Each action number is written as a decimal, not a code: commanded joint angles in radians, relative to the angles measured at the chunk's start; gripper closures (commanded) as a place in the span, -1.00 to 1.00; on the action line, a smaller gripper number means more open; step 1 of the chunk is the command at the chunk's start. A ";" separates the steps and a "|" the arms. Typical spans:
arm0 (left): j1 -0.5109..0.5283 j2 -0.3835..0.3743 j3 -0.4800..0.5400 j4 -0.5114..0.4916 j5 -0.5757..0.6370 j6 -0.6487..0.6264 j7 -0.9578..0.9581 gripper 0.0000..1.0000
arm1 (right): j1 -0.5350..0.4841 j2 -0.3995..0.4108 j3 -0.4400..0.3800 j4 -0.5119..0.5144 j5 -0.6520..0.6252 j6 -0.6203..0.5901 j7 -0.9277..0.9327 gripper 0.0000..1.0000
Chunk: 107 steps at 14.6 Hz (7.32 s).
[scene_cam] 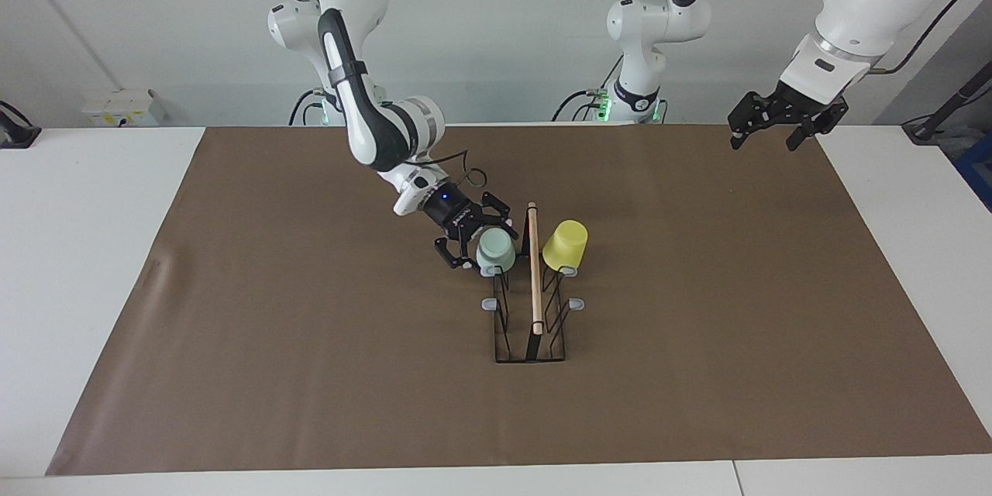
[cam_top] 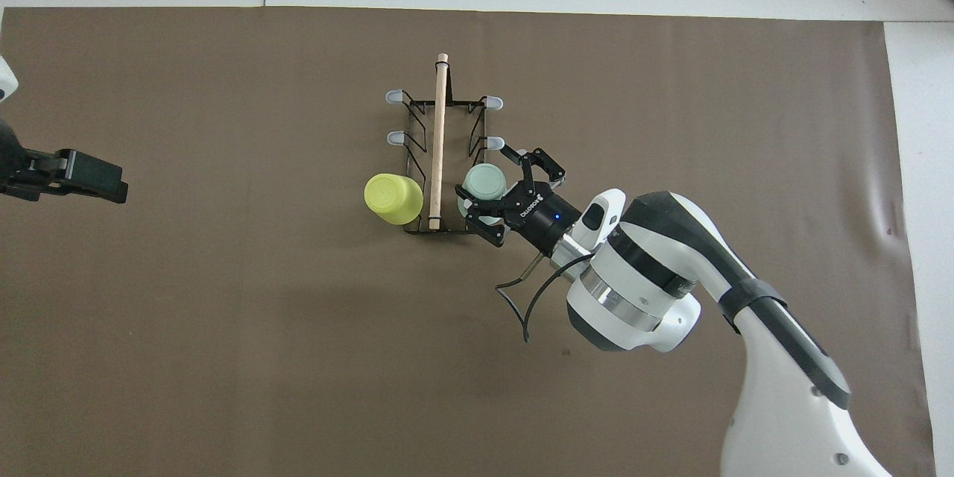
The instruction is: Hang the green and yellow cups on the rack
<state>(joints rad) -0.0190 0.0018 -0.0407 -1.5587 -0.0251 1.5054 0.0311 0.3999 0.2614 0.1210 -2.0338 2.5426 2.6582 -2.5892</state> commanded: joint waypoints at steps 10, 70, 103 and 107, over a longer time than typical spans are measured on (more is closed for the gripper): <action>-0.001 -0.029 -0.002 -0.035 0.013 0.007 0.010 -1.00 | -0.159 -0.037 0.006 0.080 -0.592 0.077 0.047 -1.00; -0.001 -0.029 -0.002 -0.035 0.013 0.007 0.010 -1.00 | -0.475 -0.199 -0.011 0.497 -2.494 -1.205 2.509 -1.00; -0.001 -0.029 -0.002 -0.035 0.013 0.007 0.010 -1.00 | -0.375 -0.244 -0.164 0.488 -2.494 -1.156 2.486 -1.00; 0.001 -0.029 -0.002 -0.035 0.013 0.007 0.010 -1.00 | -0.386 -0.260 -0.156 0.481 -2.490 -1.173 2.483 -1.00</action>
<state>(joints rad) -0.0193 0.0018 -0.0432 -1.5592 -0.0250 1.5054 0.0311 0.0322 0.0197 -0.0518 -1.5438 0.0545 1.4973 -0.1006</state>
